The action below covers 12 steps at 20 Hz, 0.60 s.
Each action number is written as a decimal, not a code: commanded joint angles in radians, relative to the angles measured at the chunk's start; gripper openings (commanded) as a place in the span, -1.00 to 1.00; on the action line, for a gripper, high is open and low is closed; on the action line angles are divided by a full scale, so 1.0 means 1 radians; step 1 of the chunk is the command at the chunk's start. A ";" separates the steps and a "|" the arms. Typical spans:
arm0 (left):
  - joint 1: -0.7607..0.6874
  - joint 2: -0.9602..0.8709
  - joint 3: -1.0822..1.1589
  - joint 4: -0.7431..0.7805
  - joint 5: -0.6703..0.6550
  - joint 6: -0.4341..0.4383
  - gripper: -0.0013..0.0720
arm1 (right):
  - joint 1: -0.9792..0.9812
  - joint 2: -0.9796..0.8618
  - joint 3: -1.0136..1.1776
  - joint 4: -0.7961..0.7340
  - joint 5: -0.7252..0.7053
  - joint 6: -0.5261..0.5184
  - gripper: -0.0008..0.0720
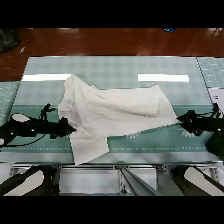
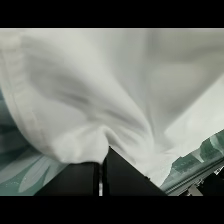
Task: Fold the shirts.
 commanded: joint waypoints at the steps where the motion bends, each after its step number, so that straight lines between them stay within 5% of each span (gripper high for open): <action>1: 0.000 -0.001 0.001 -0.024 0.035 0.002 -0.91 | 0.101 -0.125 0.061 0.061 -0.046 -0.026 0.14; 2: 0.000 -0.001 0.001 -0.035 0.035 0.002 -0.91 | 0.141 -0.143 0.089 0.062 -0.063 -0.024 0.07; 4: 0.000 0.000 0.006 -0.049 0.043 0.031 -0.91 | 0.216 -0.169 0.156 0.061 -0.074 -0.034 -0.80; 5: 0.005 0.000 0.023 -0.066 0.040 0.050 -0.91 | 0.247 -0.171 0.191 0.061 -0.071 -0.042 -0.91; 8: 0.027 0.011 0.165 -0.160 -0.049 0.101 -0.91 | 0.311 -0.166 0.368 0.064 0.029 -0.055 -0.91; 10: 0.048 0.037 0.331 -0.400 -0.103 0.221 -0.91 | 0.351 -0.124 0.560 0.114 0.104 -0.109 -0.91; 12: 0.061 0.064 0.538 -0.562 -0.098 0.237 -0.91 | 0.382 -0.069 0.790 0.082 0.083 -0.081 -0.91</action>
